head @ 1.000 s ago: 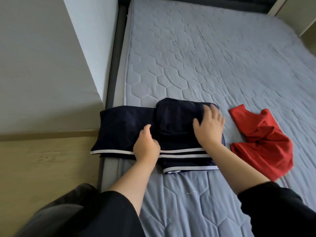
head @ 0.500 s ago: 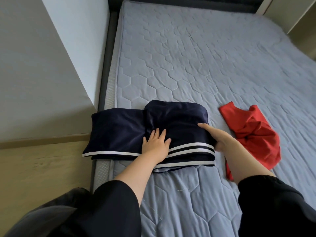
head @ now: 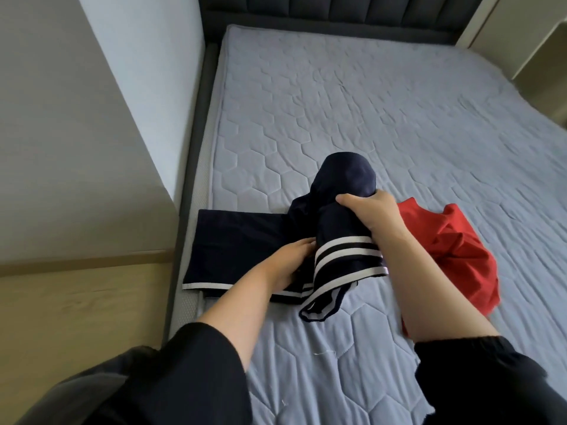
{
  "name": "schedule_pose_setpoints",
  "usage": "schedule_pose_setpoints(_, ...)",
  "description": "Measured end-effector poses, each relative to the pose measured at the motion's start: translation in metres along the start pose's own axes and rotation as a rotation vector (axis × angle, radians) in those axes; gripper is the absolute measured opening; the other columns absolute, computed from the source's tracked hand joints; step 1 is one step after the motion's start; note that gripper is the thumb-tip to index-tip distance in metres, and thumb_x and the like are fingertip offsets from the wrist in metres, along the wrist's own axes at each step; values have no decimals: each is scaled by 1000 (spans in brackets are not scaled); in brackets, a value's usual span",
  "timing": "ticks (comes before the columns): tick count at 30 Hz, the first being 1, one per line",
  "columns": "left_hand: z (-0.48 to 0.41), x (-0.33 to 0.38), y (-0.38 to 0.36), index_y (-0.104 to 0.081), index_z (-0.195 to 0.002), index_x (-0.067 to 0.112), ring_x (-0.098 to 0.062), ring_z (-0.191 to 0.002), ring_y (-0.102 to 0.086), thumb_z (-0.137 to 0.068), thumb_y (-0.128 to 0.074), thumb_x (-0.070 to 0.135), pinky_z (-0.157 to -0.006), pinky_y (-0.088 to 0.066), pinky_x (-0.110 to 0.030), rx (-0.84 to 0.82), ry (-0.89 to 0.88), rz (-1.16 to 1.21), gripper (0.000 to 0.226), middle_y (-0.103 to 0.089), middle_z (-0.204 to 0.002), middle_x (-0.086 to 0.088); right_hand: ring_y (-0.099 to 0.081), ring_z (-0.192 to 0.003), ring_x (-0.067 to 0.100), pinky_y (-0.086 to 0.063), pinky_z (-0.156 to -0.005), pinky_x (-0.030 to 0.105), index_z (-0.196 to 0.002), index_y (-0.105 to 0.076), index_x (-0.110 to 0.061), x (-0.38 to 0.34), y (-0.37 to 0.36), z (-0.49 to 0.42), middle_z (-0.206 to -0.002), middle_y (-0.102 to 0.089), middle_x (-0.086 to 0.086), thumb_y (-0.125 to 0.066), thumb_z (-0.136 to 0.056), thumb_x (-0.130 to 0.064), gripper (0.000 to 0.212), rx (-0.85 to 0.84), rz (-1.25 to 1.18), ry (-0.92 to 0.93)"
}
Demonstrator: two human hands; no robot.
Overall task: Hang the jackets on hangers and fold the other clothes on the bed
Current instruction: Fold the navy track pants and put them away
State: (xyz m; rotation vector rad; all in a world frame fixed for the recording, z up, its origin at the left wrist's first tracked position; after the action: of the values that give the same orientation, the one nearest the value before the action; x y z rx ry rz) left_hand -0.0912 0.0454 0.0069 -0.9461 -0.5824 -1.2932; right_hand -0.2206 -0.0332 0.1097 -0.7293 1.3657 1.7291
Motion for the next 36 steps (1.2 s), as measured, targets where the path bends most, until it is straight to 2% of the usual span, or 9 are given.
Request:
schedule_pose_setpoints(3,19,-6,42,-57,-128,17,-13,-91,-63,-102,-36,38,-79,-48,-29,17,0,196,40,-69,-102,1,-58,-77,11,-44,-61,26,-102,-53,-17,-15,-32,20,-87,-61,-5,-74,-74,-38,40,-71,36,88)
schedule_pose_setpoints(6,36,3,91,-55,-131,16,-27,-112,-60,-98,-29,56,-92,-45,-41,86,-50,410,58,-65,-122,-10,-62,-80,15,-54,-74,35,-115,-53,-16,-27,-73,40,-97,-61,-2,-76,-77,-32,47,-275,-58,142)
schedule_pose_setpoints(9,46,16,130,-62,-125,13,-31,-110,-63,-88,-45,67,-101,-44,-43,226,-45,439,67,-65,-121,-16,-64,-73,20,-56,-71,41,-121,-51,-12,-19,-100,47,-96,-63,2,-67,-87,-22,38,-450,-197,110)
schedule_pose_setpoints(12,53,13,156,-60,-126,18,-30,-106,-64,-71,-51,79,-99,-47,-45,469,123,187,83,-66,-121,-10,-57,-94,17,-45,-79,29,-121,-55,-9,5,-104,32,-108,-62,2,-64,-89,-22,35,-195,-39,162)
schedule_pose_setpoints(14,56,10,161,-48,-137,19,-30,-113,-59,-54,-55,84,-100,-45,-46,621,179,21,106,-57,-133,-7,-54,-107,20,-38,-80,25,-130,-50,-8,29,-102,21,-126,-55,7,-64,-88,-26,48,-84,-7,32)
schedule_pose_setpoints(19,55,-6,153,-44,-137,17,-29,-112,-58,-59,-77,55,-98,-47,-44,716,162,-343,93,-56,-130,-7,-63,-88,25,-50,-65,29,-119,-57,0,72,-117,20,-105,-65,12,-72,-83,-38,55,-288,-157,-326)
schedule_pose_setpoints(27,55,-15,162,-44,-137,10,-31,-110,-60,-67,-76,49,-97,-48,-43,759,118,-86,87,-58,-128,-9,-70,-85,28,-57,-66,36,-113,-63,-3,67,-115,23,-99,-73,15,-74,-80,-20,38,-560,-351,-528)
schedule_pose_setpoints(33,57,-7,147,-58,-112,16,-25,-97,-63,-86,-68,34,-90,-49,-34,699,-30,15,33,-65,-107,-6,-66,-76,27,-53,-63,32,-107,-65,1,-4,-94,14,-86,-69,15,-71,-72,-2,35,-412,-306,-235)
schedule_pose_setpoints(36,53,-3,142,-53,-130,11,-32,-110,-60,-89,-63,21,-96,-49,-42,743,-95,-6,44,-61,-123,-13,-56,-63,18,-41,-51,24,-85,-59,-7,-71,-74,19,-70,-58,5,-67,-73,0,16,-274,-30,114)
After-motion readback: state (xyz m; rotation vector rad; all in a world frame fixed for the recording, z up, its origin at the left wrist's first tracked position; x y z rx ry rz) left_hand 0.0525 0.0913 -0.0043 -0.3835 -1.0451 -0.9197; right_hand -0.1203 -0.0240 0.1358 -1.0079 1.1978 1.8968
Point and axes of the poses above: each hand's wrist, its own z-axis away from the middle knuckle, its own y-axis out of the back of the hand, x = y × z, the point moved 1 cm from there along -z, towards the middle knuckle
